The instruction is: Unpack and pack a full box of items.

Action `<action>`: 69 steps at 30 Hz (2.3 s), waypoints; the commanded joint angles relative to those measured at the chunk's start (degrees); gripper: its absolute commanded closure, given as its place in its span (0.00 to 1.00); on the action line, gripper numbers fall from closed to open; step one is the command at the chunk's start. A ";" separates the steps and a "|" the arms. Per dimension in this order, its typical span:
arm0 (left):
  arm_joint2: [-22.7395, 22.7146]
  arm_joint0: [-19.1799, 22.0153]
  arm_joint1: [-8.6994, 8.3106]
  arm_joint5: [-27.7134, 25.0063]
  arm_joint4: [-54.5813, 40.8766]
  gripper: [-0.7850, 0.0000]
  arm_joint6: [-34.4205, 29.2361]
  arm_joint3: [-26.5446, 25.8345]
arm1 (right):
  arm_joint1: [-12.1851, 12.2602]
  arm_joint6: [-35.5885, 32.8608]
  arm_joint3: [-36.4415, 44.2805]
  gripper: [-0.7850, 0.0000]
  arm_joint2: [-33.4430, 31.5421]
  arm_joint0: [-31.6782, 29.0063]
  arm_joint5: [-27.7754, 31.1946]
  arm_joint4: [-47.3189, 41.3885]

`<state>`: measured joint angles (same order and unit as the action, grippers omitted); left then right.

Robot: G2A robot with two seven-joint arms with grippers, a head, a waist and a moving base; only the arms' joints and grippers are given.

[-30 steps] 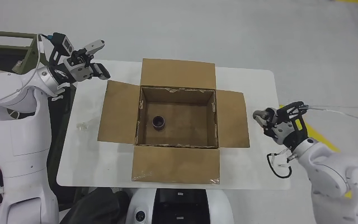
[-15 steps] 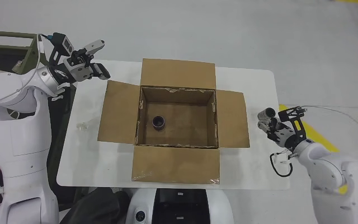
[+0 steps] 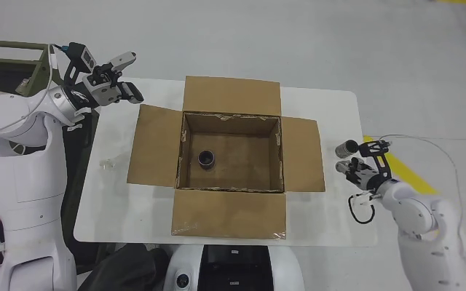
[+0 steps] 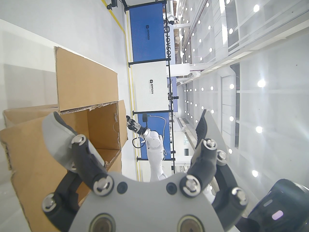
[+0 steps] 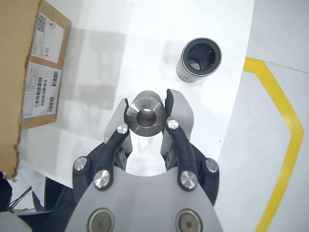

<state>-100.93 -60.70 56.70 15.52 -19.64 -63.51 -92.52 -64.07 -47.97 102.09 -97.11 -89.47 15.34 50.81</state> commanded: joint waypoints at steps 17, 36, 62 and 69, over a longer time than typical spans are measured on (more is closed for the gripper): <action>0.00 0.00 0.00 0.00 0.00 0.00 0.00 0.00 | 0.24 0.98 -8.56 1.00 3.74 5.20 -4.03 2.62; 0.00 0.00 0.00 0.00 0.00 0.00 0.00 0.00 | 0.47 1.40 -13.11 1.00 6.42 8.08 -6.92 5.47; 0.00 0.00 0.00 0.00 0.00 0.00 0.00 0.00 | 1.06 2.32 -7.71 0.38 5.02 5.33 -9.14 6.30; 0.00 0.00 0.00 0.00 0.00 0.00 0.00 0.00 | 1.35 3.04 2.30 0.38 1.54 0.22 -10.91 6.46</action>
<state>-100.93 -60.70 56.70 15.52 -19.64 -63.51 -92.52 -62.73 -45.01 102.83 -95.19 -88.61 4.50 57.50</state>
